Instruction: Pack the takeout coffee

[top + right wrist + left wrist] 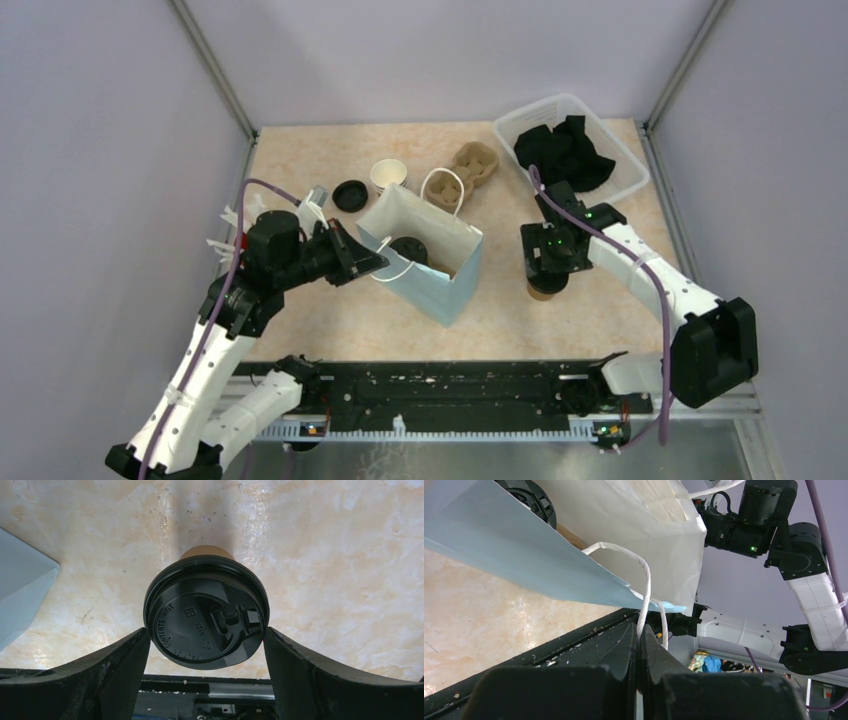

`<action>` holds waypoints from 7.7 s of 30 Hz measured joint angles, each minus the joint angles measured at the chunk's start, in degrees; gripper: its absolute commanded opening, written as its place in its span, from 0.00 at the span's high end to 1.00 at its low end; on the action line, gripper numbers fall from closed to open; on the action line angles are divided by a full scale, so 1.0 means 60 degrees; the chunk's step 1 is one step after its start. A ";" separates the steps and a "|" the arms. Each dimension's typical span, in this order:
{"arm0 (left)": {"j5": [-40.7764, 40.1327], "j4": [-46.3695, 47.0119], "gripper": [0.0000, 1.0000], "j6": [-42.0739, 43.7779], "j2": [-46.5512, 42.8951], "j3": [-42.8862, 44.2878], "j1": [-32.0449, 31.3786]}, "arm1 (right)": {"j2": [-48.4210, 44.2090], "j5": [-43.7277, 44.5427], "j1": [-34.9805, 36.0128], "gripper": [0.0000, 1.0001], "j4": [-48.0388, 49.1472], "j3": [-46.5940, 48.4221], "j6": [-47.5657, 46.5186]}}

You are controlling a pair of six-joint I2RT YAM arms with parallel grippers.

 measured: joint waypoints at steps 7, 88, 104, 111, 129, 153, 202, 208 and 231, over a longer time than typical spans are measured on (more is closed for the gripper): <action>0.0000 0.0000 1.00 0.0000 0.0000 0.0000 0.0000 | 0.0029 -0.0011 0.0000 0.17 0.0062 -0.0051 -0.0102; -0.3665 -0.2758 0.48 0.6007 0.6339 0.6182 0.0011 | 0.0404 -0.4892 0.3085 0.35 -0.1883 0.8961 0.0197; -0.3271 -0.1698 1.00 0.6335 0.6936 0.5544 0.0018 | 0.1647 -0.3071 0.4244 0.38 -0.2677 1.0255 0.0168; -0.3049 -0.1086 1.00 0.6360 0.6204 0.4699 0.0029 | 0.2783 -0.1938 0.5176 0.38 -0.3464 1.1318 0.0007; -0.2062 0.0812 1.00 0.6025 0.3009 0.2331 0.0029 | 0.4484 0.1599 0.7992 0.40 -0.4903 1.1981 -0.0546; -0.1701 0.1563 1.00 0.5697 0.0860 0.0550 0.0029 | 0.3417 0.4317 0.9027 0.47 -0.1905 0.7300 -0.1938; -0.2758 0.3432 1.00 0.6696 -0.3927 -0.3934 -0.1013 | 0.2896 0.3322 0.9158 0.49 -0.1468 0.6145 -0.4830; -0.3082 0.3676 1.00 0.6841 -0.3756 -0.4022 -0.1020 | 0.2896 0.3249 0.9329 0.49 -0.1439 0.5359 -0.4809; -0.2758 0.4098 1.00 0.6240 -0.3748 -0.4452 -0.1027 | 0.2459 0.4156 0.8728 0.49 -0.0175 0.4000 -0.4535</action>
